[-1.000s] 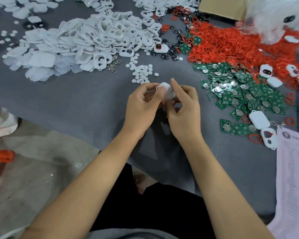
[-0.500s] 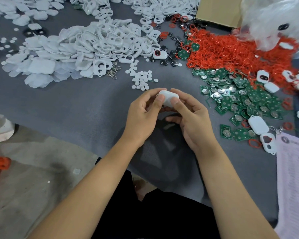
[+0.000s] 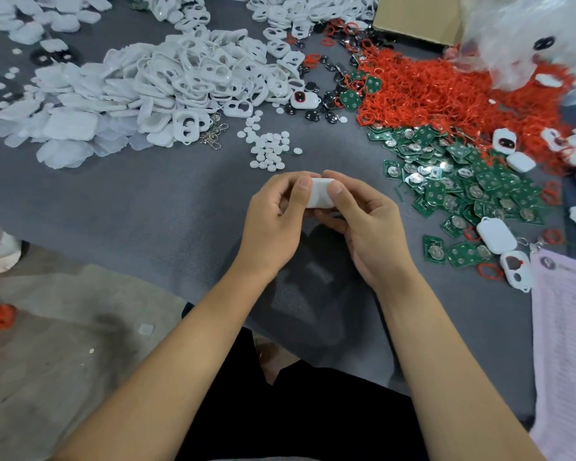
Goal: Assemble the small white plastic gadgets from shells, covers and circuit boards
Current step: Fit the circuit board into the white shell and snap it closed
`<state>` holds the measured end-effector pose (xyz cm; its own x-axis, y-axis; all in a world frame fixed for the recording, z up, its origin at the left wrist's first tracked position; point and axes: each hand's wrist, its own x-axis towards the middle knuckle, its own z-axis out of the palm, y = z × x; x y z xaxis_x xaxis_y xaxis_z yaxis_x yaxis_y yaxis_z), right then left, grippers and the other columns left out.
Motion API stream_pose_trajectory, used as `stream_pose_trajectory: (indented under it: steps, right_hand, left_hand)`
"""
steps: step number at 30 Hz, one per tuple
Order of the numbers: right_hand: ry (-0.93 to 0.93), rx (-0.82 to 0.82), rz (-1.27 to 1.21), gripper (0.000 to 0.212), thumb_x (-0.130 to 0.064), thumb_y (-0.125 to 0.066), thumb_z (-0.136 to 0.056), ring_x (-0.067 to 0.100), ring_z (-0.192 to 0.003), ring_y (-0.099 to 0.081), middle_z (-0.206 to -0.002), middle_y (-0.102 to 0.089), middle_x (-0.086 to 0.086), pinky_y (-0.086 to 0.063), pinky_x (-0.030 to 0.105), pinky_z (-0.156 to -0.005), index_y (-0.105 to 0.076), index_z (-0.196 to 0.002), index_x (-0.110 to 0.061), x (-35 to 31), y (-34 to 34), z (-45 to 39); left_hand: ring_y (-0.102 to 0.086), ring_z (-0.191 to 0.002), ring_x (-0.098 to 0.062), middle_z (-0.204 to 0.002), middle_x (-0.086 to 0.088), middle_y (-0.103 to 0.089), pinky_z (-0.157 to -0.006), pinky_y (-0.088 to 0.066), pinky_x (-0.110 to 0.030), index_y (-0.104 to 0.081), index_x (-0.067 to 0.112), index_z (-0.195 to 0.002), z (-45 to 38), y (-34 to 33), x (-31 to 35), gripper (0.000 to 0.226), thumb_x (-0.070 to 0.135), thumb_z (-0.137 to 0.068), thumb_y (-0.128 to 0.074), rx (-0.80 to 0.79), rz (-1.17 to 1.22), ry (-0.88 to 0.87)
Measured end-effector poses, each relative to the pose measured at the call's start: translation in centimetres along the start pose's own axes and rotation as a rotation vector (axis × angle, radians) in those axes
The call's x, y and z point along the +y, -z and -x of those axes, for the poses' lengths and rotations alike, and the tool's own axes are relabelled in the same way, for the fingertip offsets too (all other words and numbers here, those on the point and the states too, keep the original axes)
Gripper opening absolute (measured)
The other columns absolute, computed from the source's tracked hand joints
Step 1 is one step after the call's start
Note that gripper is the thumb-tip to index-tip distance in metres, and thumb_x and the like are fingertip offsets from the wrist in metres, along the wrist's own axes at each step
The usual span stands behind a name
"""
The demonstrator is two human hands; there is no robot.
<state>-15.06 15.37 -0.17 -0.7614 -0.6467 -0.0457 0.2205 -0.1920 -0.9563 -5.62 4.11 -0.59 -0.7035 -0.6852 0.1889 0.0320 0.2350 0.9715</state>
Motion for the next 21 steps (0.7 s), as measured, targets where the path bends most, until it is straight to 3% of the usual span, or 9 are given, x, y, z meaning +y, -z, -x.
stream_pose_trajectory:
  steps: [3,8,15,18,21]
  right_hand:
    - [-0.017,-0.015,0.026,0.021,-0.017,-0.063,-0.102,0.023,-0.104,-0.072,-0.113,-0.076,0.012,-0.059,0.03,-0.086,-0.076,-0.116,-0.008,-0.1,0.1,-0.2]
    - [-0.065,-0.046,-0.005,0.021,-0.011,-0.06,-0.103,0.024,-0.106,-0.072,-0.115,-0.074,0.015,-0.059,0.031,-0.086,-0.074,-0.116,-0.001,-0.5,0.5,-0.5]
    - [-0.059,0.002,0.039,0.019,-0.013,-0.062,-0.103,0.023,-0.103,-0.073,-0.109,-0.076,0.012,-0.06,0.031,-0.082,-0.076,-0.111,-0.003,-0.3,0.5,-0.5]
    - [0.006,0.098,0.145,0.019,-0.018,-0.062,-0.104,0.019,-0.087,-0.074,-0.094,-0.077,0.007,-0.061,0.03,-0.074,-0.077,-0.106,-0.007,0.2,-0.2,-0.4]
    - [0.036,0.155,0.171,0.021,-0.022,-0.062,-0.104,0.02,-0.078,-0.074,-0.087,-0.076,0.008,-0.061,0.031,-0.069,-0.077,-0.104,-0.008,0.5,-0.6,-0.3]
  left_hand:
    - [-0.07,-0.104,-0.012,-0.112,0.004,-0.073,-0.089,-0.061,-0.043,-0.073,0.015,-0.116,0.0,0.1,-0.1,0.024,0.028,-0.11,-0.053,-0.012,0.031,-0.006]
    - [-0.071,-0.101,-0.016,-0.111,-0.004,-0.072,-0.075,-0.063,-0.031,-0.074,0.009,-0.116,-0.2,0.3,0.0,0.021,0.021,-0.107,-0.058,-0.044,0.052,0.003]
    - [-0.072,-0.103,-0.018,-0.108,-0.001,-0.076,-0.086,-0.061,-0.052,-0.076,0.01,-0.115,-0.3,0.2,-0.1,0.021,0.021,-0.107,-0.059,-0.047,0.034,0.023]
    - [-0.073,-0.1,-0.011,-0.105,0.003,-0.077,-0.089,-0.061,-0.046,-0.076,0.012,-0.116,-0.1,0.1,0.1,0.024,0.026,-0.108,-0.058,-0.02,0.01,0.016]
    - [-0.071,-0.099,-0.003,-0.106,0.007,-0.077,-0.084,-0.058,-0.027,-0.075,0.013,-0.119,0.0,0.0,0.4,0.026,0.028,-0.108,-0.058,-0.024,-0.032,-0.017]
